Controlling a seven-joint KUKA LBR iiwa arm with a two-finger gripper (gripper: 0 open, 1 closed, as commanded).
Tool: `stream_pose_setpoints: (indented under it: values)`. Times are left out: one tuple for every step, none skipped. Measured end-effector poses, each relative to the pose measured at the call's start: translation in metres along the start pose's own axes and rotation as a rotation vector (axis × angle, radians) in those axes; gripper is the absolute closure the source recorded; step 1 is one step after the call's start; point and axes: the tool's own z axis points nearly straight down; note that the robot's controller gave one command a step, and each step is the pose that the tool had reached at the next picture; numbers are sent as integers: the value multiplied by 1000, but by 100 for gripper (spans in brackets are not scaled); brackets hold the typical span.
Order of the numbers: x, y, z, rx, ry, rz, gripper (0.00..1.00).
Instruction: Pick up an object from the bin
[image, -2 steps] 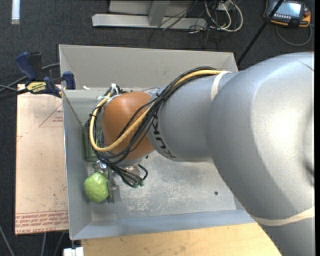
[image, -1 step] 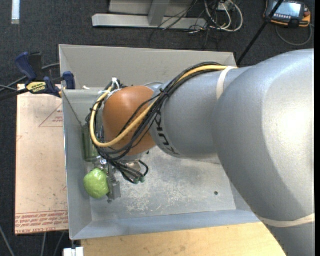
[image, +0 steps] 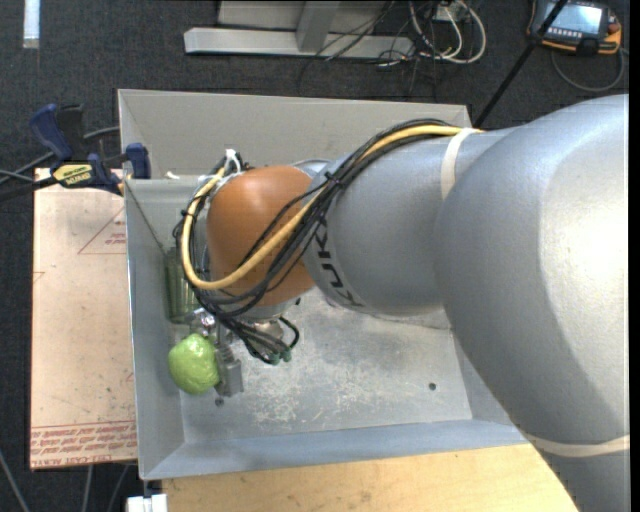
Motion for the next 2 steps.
stream_pose_setpoints:
  values:
    - [1, 0, -12, 0, 3, 1, 100]
    - [1, 0, -26, 0, 3, 0, 100]
